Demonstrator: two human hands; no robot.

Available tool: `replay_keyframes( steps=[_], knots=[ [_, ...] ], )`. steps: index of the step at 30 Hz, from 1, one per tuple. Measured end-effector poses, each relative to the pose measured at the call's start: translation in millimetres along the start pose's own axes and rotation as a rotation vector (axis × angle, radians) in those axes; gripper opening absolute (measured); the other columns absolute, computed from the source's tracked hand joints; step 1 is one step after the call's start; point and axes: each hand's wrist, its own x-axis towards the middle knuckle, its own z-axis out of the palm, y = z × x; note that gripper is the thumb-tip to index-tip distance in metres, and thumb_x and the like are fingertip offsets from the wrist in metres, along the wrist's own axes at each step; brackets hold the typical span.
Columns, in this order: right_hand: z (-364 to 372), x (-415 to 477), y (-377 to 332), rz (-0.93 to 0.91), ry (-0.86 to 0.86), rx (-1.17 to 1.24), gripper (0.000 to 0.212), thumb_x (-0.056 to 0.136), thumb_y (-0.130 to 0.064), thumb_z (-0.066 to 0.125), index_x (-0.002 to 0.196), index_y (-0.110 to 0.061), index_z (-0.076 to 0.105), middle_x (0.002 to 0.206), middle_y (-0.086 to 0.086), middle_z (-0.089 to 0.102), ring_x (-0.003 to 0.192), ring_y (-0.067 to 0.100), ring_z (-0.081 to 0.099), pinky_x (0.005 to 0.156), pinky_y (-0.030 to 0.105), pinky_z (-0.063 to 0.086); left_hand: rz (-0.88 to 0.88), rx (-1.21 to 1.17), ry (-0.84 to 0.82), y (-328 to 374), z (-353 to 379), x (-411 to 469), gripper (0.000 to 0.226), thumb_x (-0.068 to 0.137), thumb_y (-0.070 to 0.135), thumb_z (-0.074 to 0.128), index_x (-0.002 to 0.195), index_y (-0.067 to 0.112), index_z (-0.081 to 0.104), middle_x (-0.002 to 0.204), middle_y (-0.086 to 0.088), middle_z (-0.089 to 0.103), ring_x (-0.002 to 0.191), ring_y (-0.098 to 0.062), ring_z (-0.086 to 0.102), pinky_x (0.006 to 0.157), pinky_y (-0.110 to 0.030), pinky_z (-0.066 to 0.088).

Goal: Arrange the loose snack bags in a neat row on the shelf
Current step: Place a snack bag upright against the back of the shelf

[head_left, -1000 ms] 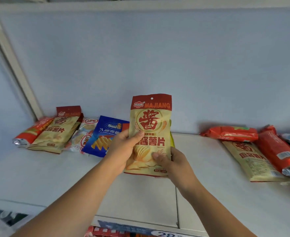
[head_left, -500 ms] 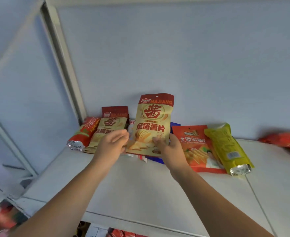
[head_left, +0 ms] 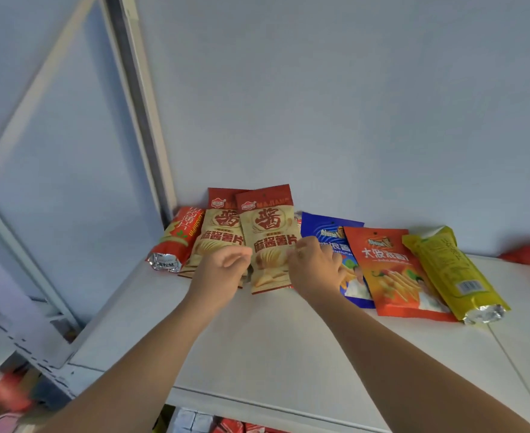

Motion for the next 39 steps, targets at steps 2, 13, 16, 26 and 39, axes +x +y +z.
replay_keyframes(
  steps=[2,13,16,26,39],
  knots=[
    [-5,-2,5,-0.040,0.025,0.019,0.041,0.100,-0.043,0.046,0.139,-0.032,0.049,0.147,0.004,0.045,0.139,0.030,0.033,0.116,0.049,0.027,0.035,0.041,-0.044,6,6,3,0.023,0.098,0.023,0.062,0.119,0.024,0.072,0.120,0.012,0.072,0.115,-0.003,0.064,0.101,-0.027,0.051],
    [-111,-30,142,-0.034,0.232,-0.107,0.055,0.096,-0.048,0.059,0.145,-0.023,0.048,0.143,-0.001,0.053,0.136,0.026,0.042,0.107,0.042,0.041,0.329,0.459,-0.442,72,120,-8,0.043,0.094,0.039,0.064,0.136,0.030,0.059,0.137,0.011,0.060,0.120,-0.008,0.058,0.096,-0.027,0.049],
    [-150,-48,189,0.038,0.293,-0.077,0.050,0.094,-0.045,0.063,0.139,-0.025,0.052,0.132,-0.001,0.059,0.130,0.027,0.048,0.101,0.042,0.044,0.450,0.486,-0.538,93,171,-26,0.044,0.093,0.041,0.066,0.135,0.030,0.060,0.139,0.013,0.059,0.125,-0.008,0.056,0.104,-0.027,0.045],
    [-271,-111,336,0.084,0.445,-0.110,0.041,0.096,-0.040,0.064,0.133,-0.023,0.055,0.116,-0.005,0.063,0.110,0.016,0.057,0.088,0.034,0.050,0.614,0.407,-0.748,163,367,-100,0.037,0.091,0.039,0.069,0.127,0.032,0.064,0.140,0.012,0.059,0.130,-0.007,0.054,0.110,-0.023,0.037],
    [-342,-82,459,0.210,0.257,-0.299,0.066,0.093,-0.055,0.062,0.147,-0.023,0.043,0.150,0.002,0.045,0.142,0.026,0.036,0.114,0.040,0.037,0.486,0.458,-0.843,177,503,-142,0.035,0.095,0.040,0.064,0.129,0.032,0.062,0.139,0.013,0.059,0.131,-0.008,0.053,0.099,-0.020,0.038]
  ],
)
